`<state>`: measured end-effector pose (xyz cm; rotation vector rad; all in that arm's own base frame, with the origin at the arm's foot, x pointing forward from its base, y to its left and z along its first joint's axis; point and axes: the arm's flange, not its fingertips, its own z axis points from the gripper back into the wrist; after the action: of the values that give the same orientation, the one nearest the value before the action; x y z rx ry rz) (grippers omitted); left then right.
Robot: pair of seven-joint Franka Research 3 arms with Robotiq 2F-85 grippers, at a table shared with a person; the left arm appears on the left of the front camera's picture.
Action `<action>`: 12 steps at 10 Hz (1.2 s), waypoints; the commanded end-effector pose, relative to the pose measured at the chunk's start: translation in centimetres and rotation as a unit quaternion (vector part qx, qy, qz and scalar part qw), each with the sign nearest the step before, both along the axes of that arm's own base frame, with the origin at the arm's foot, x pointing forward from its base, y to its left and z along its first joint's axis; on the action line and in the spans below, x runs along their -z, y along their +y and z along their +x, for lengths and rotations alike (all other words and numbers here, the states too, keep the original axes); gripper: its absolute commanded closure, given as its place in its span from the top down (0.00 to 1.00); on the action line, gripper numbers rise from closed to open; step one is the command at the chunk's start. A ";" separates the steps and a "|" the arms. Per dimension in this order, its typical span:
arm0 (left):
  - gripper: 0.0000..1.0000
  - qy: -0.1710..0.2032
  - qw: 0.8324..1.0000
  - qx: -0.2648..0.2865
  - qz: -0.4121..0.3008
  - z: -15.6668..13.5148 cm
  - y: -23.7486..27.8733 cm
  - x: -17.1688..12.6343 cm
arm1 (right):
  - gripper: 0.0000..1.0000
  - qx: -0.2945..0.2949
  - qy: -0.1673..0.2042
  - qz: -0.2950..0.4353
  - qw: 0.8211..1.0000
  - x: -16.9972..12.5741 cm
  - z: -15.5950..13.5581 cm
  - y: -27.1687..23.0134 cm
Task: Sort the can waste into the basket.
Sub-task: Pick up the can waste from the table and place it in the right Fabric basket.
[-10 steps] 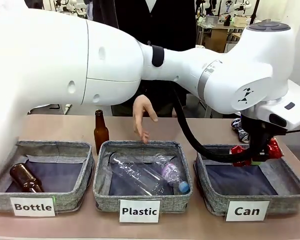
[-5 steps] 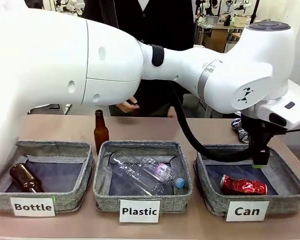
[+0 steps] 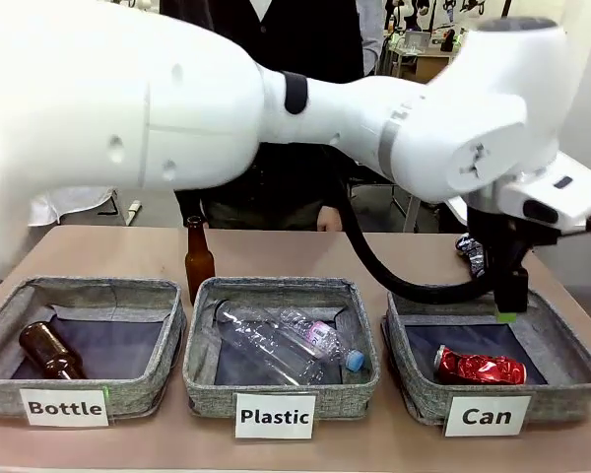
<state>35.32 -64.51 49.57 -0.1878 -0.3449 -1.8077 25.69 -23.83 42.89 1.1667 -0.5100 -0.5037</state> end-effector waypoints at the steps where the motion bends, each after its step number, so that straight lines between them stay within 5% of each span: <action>1: 1.00 0.054 0.998 -0.007 -0.016 -0.6 8.3 -3.6 | 1.00 0.002 -0.019 0.002 1.000 0.1 0.2 0.0; 4: 1.00 0.080 0.992 -0.071 -0.073 -0.5 23.6 -8.7 | 1.00 0.002 -0.019 0.002 1.000 0.1 0.2 0.0; 6: 1.00 0.089 0.967 -0.210 -0.118 0.3 37.9 -10.3 | 1.00 0.002 -0.019 0.002 1.000 0.1 0.2 0.0; 8: 1.00 0.153 0.901 -0.346 -0.214 0.6 52.3 -10.1 | 1.00 0.002 -0.019 0.002 1.000 0.1 0.2 0.0; 9: 1.00 0.202 0.849 -0.410 -0.266 0.6 58.8 -8.8 | 1.00 0.002 -0.019 0.002 1.000 0.1 0.2 0.0; 12: 1.00 0.329 0.713 -0.497 -0.368 -0.6 74.8 0.2 | 1.00 0.002 -0.019 0.002 1.000 0.1 0.2 0.0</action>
<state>33.36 7.89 51.11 -0.8905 -0.4480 -0.4855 25.80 -23.81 42.73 1.1655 -0.5047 -0.5058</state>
